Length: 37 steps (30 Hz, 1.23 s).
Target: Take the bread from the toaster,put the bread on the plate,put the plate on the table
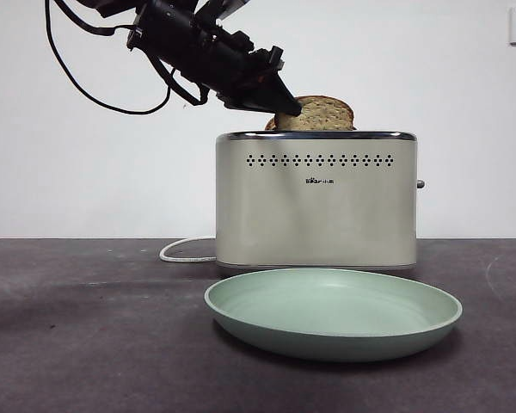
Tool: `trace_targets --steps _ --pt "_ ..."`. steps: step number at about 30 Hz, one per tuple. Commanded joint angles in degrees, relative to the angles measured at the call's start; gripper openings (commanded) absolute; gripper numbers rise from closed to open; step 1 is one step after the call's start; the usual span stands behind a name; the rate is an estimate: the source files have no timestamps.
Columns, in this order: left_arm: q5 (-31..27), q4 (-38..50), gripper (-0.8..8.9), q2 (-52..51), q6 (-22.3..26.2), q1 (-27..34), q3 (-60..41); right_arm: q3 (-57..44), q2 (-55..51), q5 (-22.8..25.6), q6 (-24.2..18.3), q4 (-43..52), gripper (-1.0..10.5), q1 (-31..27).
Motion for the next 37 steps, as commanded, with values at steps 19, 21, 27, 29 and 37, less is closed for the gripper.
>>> trace_targets --steps 19,21,27,29,37 --pt "0.9 -16.7 -0.09 -7.0 -1.5 0.2 17.0 0.1 0.8 0.2 0.1 0.7 5.7 0.2" --pt "0.9 -18.3 -0.08 -9.7 -2.1 0.2 17.0 0.1 1.2 0.2 0.2 1.1 5.7 0.1" --pt "-0.5 -25.7 -0.08 -19.3 -4.9 0.2 17.0 0.1 4.3 0.2 0.7 3.4 5.6 0.1" --pt "-0.5 -30.2 -0.08 -22.4 -4.9 0.2 17.0 0.1 6.1 0.2 1.2 4.5 5.6 0.1" --pt "-0.3 -48.0 -0.07 -31.5 -4.2 -1.3 17.0 0.1 16.1 0.2 1.5 9.1 5.6 0.2"
